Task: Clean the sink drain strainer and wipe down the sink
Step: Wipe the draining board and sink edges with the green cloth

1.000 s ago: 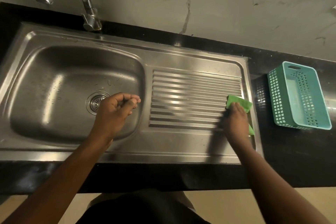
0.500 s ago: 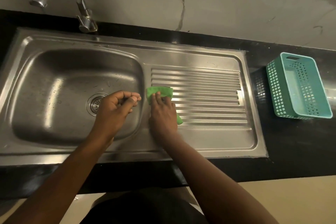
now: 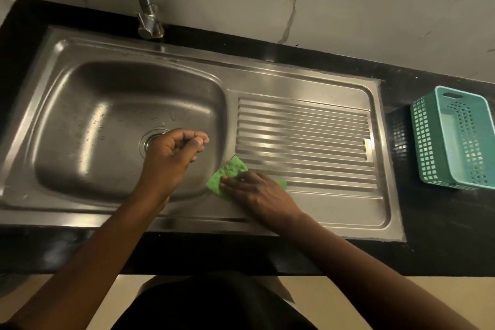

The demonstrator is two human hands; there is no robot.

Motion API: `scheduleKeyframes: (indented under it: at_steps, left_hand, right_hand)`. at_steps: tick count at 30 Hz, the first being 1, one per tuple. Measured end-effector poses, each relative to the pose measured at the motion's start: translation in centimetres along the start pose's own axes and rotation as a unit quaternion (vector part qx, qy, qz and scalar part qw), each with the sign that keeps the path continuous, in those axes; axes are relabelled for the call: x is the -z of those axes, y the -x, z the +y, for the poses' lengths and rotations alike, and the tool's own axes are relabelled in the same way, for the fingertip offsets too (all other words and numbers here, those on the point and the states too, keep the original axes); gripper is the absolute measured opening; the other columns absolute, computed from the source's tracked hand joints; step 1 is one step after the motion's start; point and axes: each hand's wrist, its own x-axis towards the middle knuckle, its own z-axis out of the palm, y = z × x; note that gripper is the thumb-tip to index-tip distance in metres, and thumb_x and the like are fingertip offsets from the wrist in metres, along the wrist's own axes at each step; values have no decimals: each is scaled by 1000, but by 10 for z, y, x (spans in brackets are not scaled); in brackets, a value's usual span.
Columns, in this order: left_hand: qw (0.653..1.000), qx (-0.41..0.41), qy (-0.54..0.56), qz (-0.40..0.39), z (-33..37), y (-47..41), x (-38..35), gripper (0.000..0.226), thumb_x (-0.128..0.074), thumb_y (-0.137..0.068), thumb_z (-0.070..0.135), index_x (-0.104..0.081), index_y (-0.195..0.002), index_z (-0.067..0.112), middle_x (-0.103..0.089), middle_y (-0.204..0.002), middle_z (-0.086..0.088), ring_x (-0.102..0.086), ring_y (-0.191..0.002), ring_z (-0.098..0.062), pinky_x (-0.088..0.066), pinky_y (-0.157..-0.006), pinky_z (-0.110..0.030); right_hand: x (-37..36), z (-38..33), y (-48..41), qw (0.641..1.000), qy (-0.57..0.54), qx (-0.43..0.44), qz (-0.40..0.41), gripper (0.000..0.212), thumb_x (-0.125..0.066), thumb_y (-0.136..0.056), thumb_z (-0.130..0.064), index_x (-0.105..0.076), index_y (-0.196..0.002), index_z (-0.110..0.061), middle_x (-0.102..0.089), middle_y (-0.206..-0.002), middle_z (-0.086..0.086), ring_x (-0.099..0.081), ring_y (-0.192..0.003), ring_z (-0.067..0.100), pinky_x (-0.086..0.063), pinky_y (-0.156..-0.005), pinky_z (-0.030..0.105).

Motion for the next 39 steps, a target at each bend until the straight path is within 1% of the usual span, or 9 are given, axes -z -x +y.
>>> scheduleKeyframes:
  at_steps: [3, 7, 11, 14, 19, 24, 26, 32, 39]
  left_hand:
    - [1000, 2, 10, 3, -5, 0, 8, 15, -66, -101, 12, -79, -103, 19, -83, -101, 3, -77, -97, -14, -61, -83, -34]
    - [1000, 6, 13, 11, -10, 1, 16, 17, -67, -101, 9, -80, -98, 20, -83, -100, -3, -76, -95, -17, -60, -82, -34]
    - [999, 14, 20, 28, -15, 3, 29, 13, -68, -100, 10, -80, -101, 14, -82, -102, -5, -76, -97, -19, -60, -81, -31]
    - [999, 19, 19, 40, -19, 6, 36, 13, -67, -100, 9, -80, -103, 11, -82, -102, -6, -76, -94, -15, -59, -81, -30]
    - [998, 23, 18, 51, -21, 15, 40, 14, -68, -100, 10, -81, -100, 15, -83, -98, 0, -76, -93, -12, -59, -80, -28]
    - [997, 16, 18, 71, -14, 29, 30, 14, -68, -100, 11, -81, -101, 16, -83, -100, 0, -76, -93, -12, -60, -82, -31]
    - [997, 14, 12, 72, -11, 34, 22, 14, -68, -100, 11, -80, -101, 16, -83, -101, -2, -76, -91, -11, -60, -82, -33]
    - [998, -4, 3, 56, 0, 47, -1, 14, -68, -100, 15, -80, -99, 21, -82, -104, -1, -77, -98, -21, -60, -82, -36]
    - [998, -15, -4, 65, 8, 66, -11, 15, -67, -101, 12, -80, -98, 20, -82, -104, -5, -77, -101, -26, -61, -85, -39]
  right_hand:
    - [3, 13, -23, 999, 33, -11, 27, 45, -54, -104, -32, -57, -148, -25, -55, -155, -6, -56, -124, 23, -44, -89, 38]
    - [23, 36, -76, 993, 78, -84, -22, 76, -81, -74, -31, -59, -146, -22, -60, -149, -3, -57, -122, 31, -49, -91, 41]
    - [48, 59, -134, 979, 97, -176, -39, 52, -59, -97, -20, -55, -148, -27, -46, -159, 5, -43, -141, 34, -40, -108, 46]
    - [53, 70, -151, 970, 72, -230, -23, 45, -52, -99, -13, -62, -141, -25, -53, -152, 5, -46, -136, 33, -46, -104, 47]
    - [52, 39, -115, 974, 17, -225, -19, 49, -57, -88, -1, -67, -134, -16, -56, -141, 8, -50, -129, 35, -58, -90, 49]
    - [29, -14, -53, 987, -35, -155, 14, 35, -53, -93, -16, -73, -121, -16, -67, -130, 5, -61, -110, 34, -62, -75, 44]
    - [19, -31, -32, 989, -39, -142, 26, 40, -45, -93, -19, -72, -123, -19, -66, -135, 2, -62, -110, 31, -59, -74, 41]
    - [16, -35, 28, 991, -102, -85, -12, 29, -67, -91, -14, -73, -118, -23, -69, -132, -3, -61, -110, 24, -56, -83, 37]
    - [48, 26, 129, 924, -93, -355, 111, 38, -70, -94, -17, -70, -132, -18, -66, -139, 7, -59, -118, 36, -61, -80, 50]
